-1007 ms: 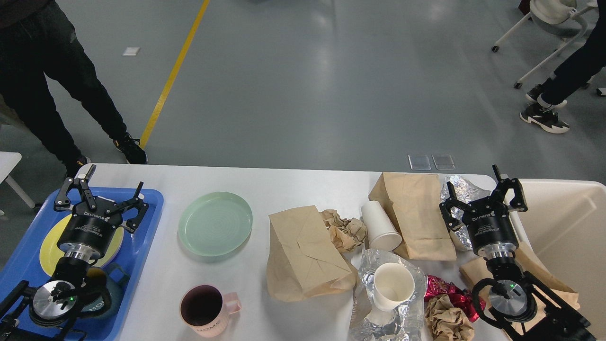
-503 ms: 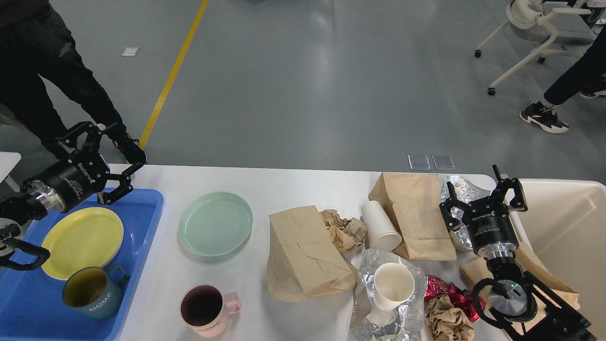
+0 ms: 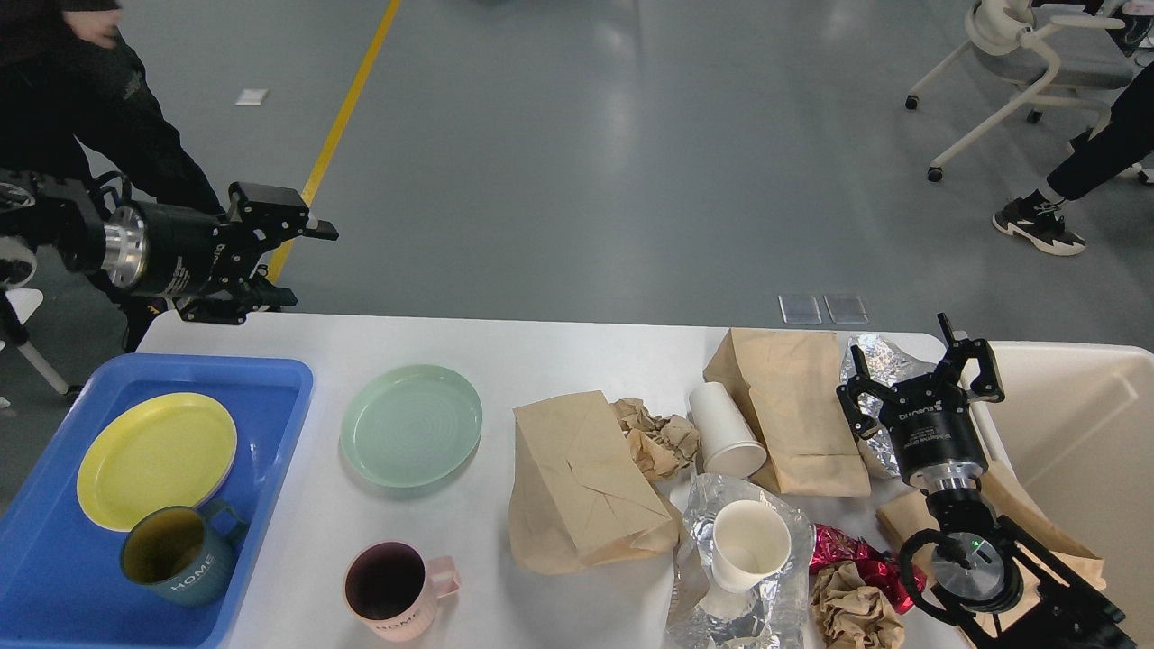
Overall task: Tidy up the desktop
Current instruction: 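Move the left gripper over the pale green plate toward the pink mug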
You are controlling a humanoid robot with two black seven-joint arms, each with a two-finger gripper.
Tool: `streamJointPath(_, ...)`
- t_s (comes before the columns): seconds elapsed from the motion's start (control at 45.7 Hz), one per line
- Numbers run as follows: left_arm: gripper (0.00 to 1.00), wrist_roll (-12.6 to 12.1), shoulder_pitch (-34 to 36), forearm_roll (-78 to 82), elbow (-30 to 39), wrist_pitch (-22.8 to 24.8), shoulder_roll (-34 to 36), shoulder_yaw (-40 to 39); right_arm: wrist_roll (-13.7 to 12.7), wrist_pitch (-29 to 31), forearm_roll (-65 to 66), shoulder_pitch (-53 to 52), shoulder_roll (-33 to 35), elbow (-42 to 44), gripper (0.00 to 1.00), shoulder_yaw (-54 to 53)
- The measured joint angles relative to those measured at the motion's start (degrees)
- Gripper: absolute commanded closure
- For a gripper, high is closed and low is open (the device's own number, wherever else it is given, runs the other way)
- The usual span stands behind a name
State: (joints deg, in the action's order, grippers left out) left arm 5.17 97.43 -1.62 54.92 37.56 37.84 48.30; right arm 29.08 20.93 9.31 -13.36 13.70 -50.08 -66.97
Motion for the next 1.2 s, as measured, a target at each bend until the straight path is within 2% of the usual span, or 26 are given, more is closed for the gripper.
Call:
streamJointPath(0.109, 0.04, -0.36, 6.91, 0.12, 2.72, 0.41, -5.15, 9.51, 0.00, 0.00, 0.00, 0.01, 0.00, 0.00, 0.00, 0.00)
streamJointPath(0.219, 0.04, -0.31, 16.23, 0.11, 9.37, -0.03, -9.89, 19.73, 0.00, 0.00, 0.00, 0.01, 0.00, 0.01, 0.00, 0.00)
streamJointPath(0.306, 0.04, 0.10, 23.74, -0.05, 14.31, 0.15, -13.88, 24.96, 0.00, 0.00, 0.00, 0.02, 0.00, 0.03, 0.00, 0.00)
streamJointPath(0.416, 0.04, 0.01, 30.89, -0.24, 18.50, 2.70, -19.96, 27.70, 0.00, 0.00, 0.00, 0.02, 0.00, 0.05, 0.00, 0.00)
streamJointPath(0.591, 0.04, 0.27, 39.72, -5.45, 25.62, 11.01, -29.10, 29.75, 0.00, 0.00, 0.01, 0.02, 0.00, 0.08, 0.00, 0.00)
streamJointPath(0.744, 0.05, 0.25, 48.20, -12.27, 36.73, 11.80, -31.94, 30.75, 0.00, 0.00, 0.00, 0.02, 0.00, 0.08, 0.00, 0.00)
streamJointPath(0.854, 0.05, 0.26, 53.67, -16.33, 43.64, 10.27, -34.02, 32.04, 0.01, 0.00, 0.00, 0.02, 0.00, 0.08, 0.00, 0.00)
streamJointPath(1.029, 0.04, 0.26, 55.61, -18.63, 45.69, 9.38, -36.40, 34.59, 0.01, 0.00, 0.00, 0.02, 0.00, 0.08, 0.00, 0.00)
streamJointPath(1.204, 0.04, -0.10, 52.02, -18.28, 43.86, 9.56, -37.02, 34.30, 0.01, -0.01, 0.00, 0.02, 0.00, 0.08, 0.00, 0.00)
